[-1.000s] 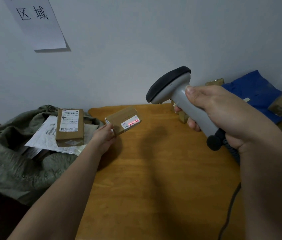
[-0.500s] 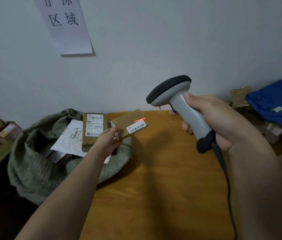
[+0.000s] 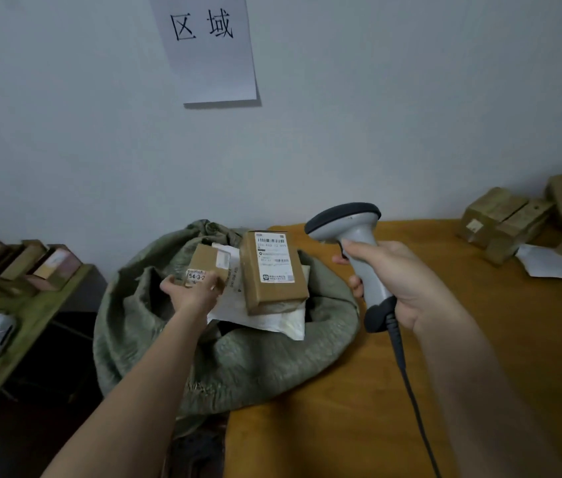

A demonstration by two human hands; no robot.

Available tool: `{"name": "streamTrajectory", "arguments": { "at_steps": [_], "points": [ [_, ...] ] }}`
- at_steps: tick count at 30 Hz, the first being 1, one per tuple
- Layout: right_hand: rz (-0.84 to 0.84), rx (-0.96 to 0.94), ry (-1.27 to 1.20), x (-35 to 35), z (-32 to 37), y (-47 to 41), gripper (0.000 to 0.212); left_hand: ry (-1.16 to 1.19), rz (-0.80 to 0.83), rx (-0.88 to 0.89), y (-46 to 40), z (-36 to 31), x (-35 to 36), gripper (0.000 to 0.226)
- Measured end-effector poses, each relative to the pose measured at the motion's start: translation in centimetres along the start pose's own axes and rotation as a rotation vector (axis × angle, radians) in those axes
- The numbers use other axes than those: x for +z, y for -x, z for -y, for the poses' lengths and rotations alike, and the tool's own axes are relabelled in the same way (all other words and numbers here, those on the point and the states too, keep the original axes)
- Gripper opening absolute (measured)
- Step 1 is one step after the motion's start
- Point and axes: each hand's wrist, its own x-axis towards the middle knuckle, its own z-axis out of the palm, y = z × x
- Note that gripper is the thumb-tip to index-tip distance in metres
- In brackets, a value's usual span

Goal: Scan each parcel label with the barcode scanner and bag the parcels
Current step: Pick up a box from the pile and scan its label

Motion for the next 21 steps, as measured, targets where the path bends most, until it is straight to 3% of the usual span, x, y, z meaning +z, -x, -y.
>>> {"name": "streamTrajectory", "arguments": {
  "at_steps": [2, 6, 11, 15, 21],
  "points": [
    [-0.025, 0.023, 0.011, 0.5, -0.5, -0.6, 0.022, -0.268, -0.049, 0.017, -0.9, 0.6, 0.2, 0.083],
    [-0.097, 0.032, 0.045, 0.1, -1.1, -1.5, 0.022, -0.517, -0.177, 0.024, -1.1, 0.3, 1.6, 0.078],
    [-0.177, 0.008, 0.035, -2.1, -0.4, -2.3, 0.017, -0.507, -0.366, 0.247, -1.3, -1.6, 4.4, 0.053],
    [-0.254, 0.006, 0.024, -4.9, 0.3, -2.2, 0.021, -0.418, -0.262, 0.459, 0.5, -3.4, 8.9, 0.032],
    [-0.423, -0.014, 0.036, -12.2, 1.1, -1.0, 0.023, -0.381, 0.051, 0.641, 6.5, -3.1, 19.0, 0.028]
  ]
}}
